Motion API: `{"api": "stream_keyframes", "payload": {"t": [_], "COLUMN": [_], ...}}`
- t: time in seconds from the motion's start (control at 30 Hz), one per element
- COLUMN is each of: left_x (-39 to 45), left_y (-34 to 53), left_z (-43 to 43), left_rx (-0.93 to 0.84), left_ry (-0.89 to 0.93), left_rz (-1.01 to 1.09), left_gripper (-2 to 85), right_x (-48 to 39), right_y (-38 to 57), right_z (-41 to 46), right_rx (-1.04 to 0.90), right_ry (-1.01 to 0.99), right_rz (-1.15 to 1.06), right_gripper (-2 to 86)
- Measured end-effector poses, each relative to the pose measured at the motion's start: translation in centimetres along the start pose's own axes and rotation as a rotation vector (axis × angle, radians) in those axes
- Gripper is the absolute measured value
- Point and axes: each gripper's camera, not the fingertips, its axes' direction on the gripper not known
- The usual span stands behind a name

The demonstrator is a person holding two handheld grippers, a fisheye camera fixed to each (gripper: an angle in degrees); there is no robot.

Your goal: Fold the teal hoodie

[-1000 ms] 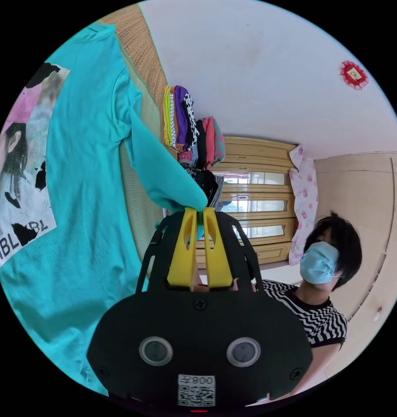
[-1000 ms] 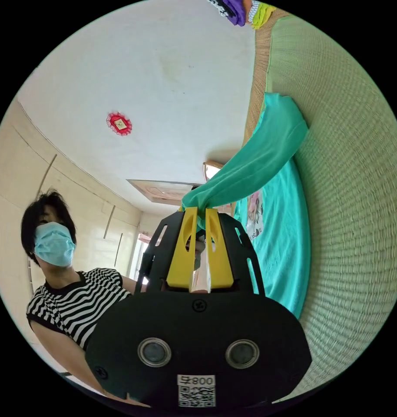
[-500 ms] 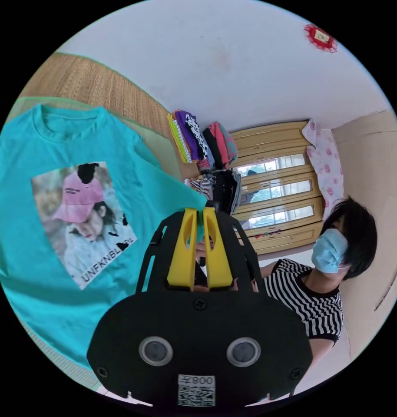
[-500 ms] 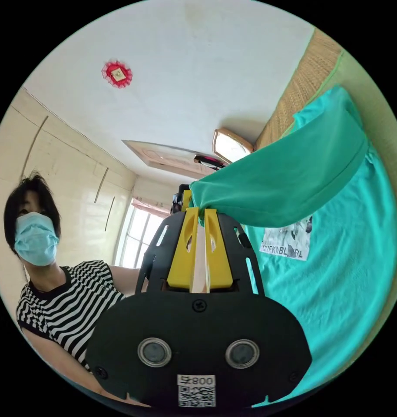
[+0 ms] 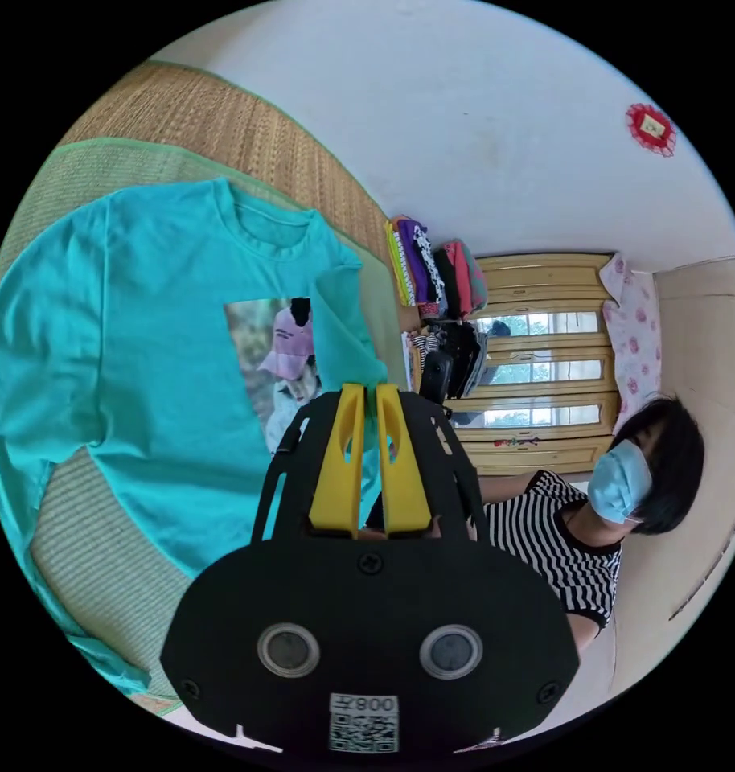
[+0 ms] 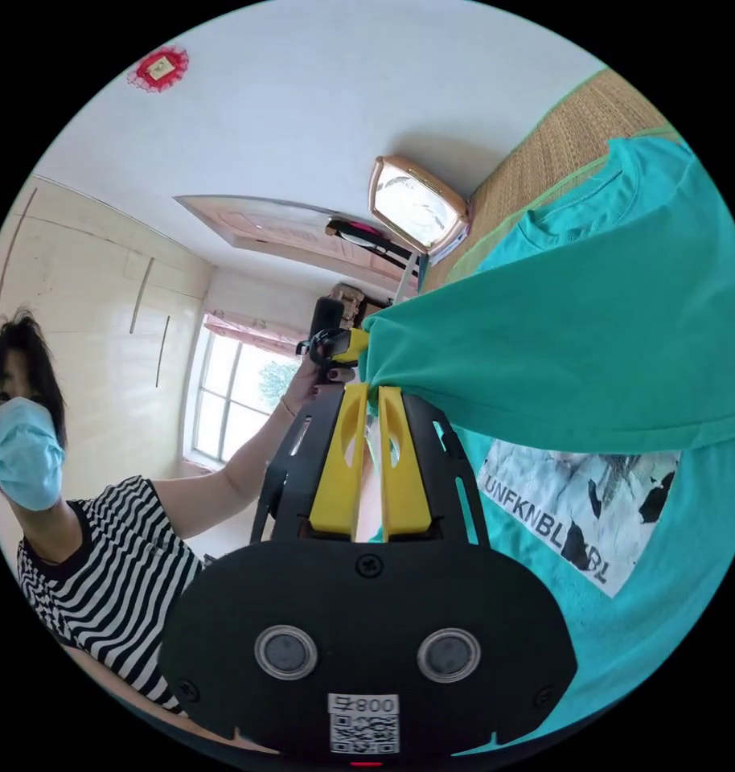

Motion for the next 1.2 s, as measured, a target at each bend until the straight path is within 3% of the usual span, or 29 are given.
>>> {"api": "stream_keyframes", "payload": {"t": [0.2, 0.4, 0.7, 0.87, 1.0, 1.2], "left_x": [-4.0, -7.0, -6.6, -6.4, -6.7, -2.7], "left_y": [-2.6, -3.6, -5.7, -6.1, -6.2, -8.4], "left_z": [-1.7, -3.2, -5.9, -5.0, -2.4, -2.9], "left_rx": [-0.11, -0.091, 0.002, 0.007, -0.108, 0.008], "left_ry": [-0.083, -0.074, -0.245, -0.194, -0.306, -0.334], "left_rz": [-0.082, -0.165, -0.174, -0.145, -0.177, -0.065], "left_gripper": [3.0, 2.9, 1.6, 3.8, 2.8, 1.6], "right_x": [2.9, 6.3, 8.8, 9.3, 9.7, 9.3], "right_y": [-2.2, -4.0, -5.1, -5.4, -5.5, -5.5], "right_z": [4.9, 8.8, 11.0, 10.9, 10.6, 10.5], "right_rx": [-0.089, -0.186, -0.261, -0.234, -0.177, -0.131], "right_ry": [0.103, 0.148, 0.216, 0.181, 0.102, 0.037], "right_rz": [0.041, 0.112, 0.184, 0.21, 0.247, 0.268], "right_gripper": [2.0, 2.0, 2.0, 1.9, 1.8, 1.4]}}
